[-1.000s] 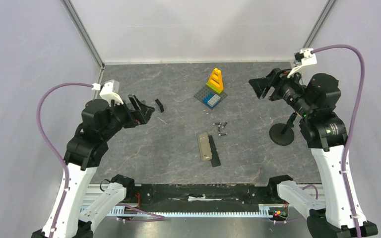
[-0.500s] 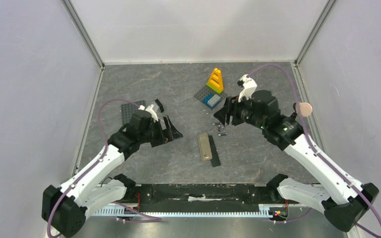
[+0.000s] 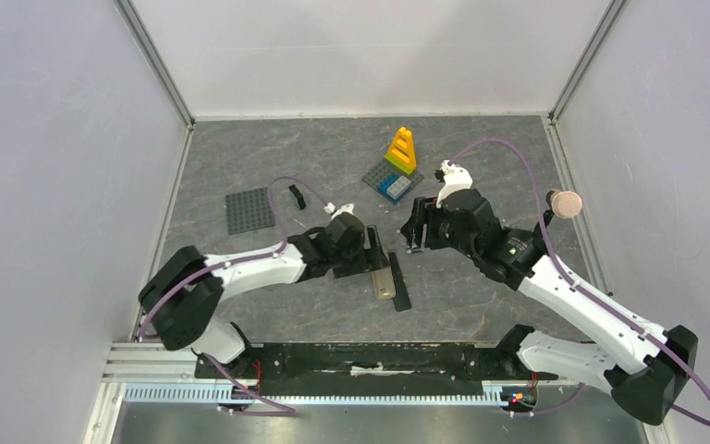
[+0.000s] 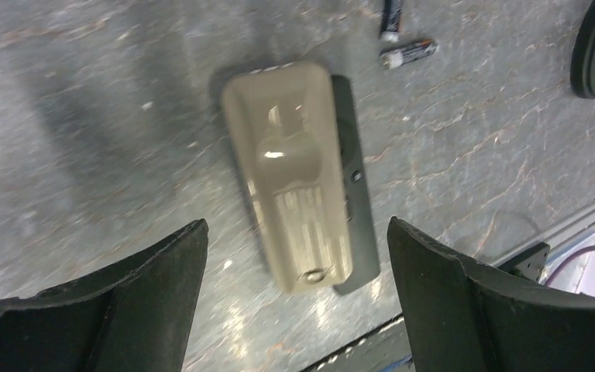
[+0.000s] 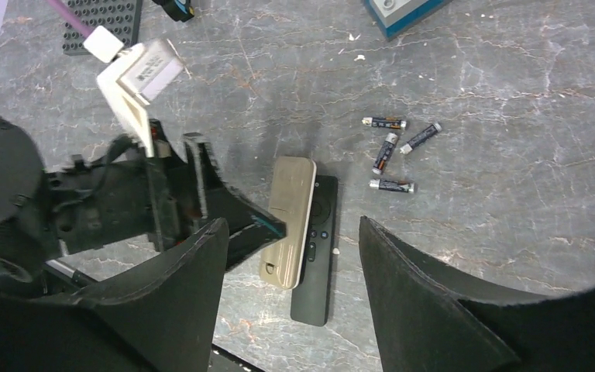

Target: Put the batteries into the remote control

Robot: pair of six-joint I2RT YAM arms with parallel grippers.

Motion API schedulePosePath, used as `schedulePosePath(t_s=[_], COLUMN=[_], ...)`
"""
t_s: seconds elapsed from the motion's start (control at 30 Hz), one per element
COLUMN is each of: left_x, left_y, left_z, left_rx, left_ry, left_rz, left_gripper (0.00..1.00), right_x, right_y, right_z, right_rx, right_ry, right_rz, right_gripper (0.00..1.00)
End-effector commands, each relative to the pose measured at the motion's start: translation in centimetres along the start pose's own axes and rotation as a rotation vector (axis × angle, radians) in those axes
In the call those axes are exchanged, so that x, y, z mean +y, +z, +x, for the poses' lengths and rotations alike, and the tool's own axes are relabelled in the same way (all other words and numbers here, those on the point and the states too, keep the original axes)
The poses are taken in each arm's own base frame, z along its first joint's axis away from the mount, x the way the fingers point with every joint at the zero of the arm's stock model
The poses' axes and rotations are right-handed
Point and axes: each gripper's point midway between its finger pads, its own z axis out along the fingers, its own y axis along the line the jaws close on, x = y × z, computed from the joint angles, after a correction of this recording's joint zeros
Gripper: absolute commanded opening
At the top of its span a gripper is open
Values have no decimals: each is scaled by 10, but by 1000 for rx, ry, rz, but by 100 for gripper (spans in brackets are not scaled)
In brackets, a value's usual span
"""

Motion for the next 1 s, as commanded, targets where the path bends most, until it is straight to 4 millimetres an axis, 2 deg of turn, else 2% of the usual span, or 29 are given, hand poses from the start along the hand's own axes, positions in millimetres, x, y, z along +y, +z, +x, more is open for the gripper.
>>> schedulePosePath(t_s=[0.0, 0.23, 0.53, 0.7, 0.77, 0.9, 0.97], left_x=[-34, -14, 9, 16, 17, 18, 15], left_y=[22, 46, 58, 54, 55, 53, 49], left_z=[-23, -15, -3, 2, 3, 1, -3], left_rx=[-111, -95, -17, -24, -21, -27, -40], left_ry=[-70, -146, -73, -35, -31, -27, -25], left_rz=[15, -96, -311, -384, -393, -397, -389], left_gripper=[89, 81, 76, 69, 62, 32, 20], right_x=[-6, -12, -17, -18, -18, -19, -19], right_y=[-9, -22, -29, -31, -33, -35, -36], right_z=[-7, -6, -4, -2, -2, -3, -1], right_rx=[-43, -57, -66, -63, -68, -74, -68], right_ry=[20, 21, 23, 25, 27, 29, 28], right_rz=[27, 33, 41, 42, 39, 37, 36], right_gripper=[65, 67, 68, 68, 69, 69, 70])
